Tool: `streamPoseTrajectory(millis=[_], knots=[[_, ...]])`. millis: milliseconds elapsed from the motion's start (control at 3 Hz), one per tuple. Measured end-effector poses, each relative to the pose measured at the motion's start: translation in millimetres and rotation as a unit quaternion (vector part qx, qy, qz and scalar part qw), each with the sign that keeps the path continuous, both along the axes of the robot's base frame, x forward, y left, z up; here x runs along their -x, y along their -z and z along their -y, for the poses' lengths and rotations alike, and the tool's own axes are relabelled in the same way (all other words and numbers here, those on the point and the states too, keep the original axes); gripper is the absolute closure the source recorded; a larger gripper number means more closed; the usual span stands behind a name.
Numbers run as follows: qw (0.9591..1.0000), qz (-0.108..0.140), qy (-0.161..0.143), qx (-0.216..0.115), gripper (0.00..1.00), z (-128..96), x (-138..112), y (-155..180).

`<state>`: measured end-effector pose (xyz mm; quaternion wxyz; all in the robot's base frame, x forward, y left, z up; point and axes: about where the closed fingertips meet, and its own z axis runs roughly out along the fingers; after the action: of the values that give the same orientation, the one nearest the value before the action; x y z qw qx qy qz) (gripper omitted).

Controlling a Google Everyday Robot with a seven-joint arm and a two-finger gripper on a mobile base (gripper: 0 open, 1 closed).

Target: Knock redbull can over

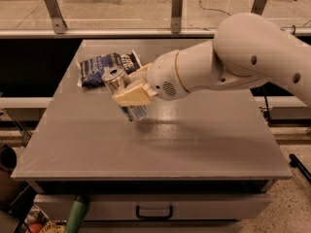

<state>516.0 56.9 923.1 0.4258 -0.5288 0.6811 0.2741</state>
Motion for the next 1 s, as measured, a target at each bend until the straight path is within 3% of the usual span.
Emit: streamPoseTrajectory(millis=[667, 1000], knots=[[0.9971, -0.014, -0.002, 0.074, 1.0, 9.8, 0.6, -16.2], [0.9916, -0.024, -0.017, 0.126, 1.0, -1.3, 7.3, -16.8]])
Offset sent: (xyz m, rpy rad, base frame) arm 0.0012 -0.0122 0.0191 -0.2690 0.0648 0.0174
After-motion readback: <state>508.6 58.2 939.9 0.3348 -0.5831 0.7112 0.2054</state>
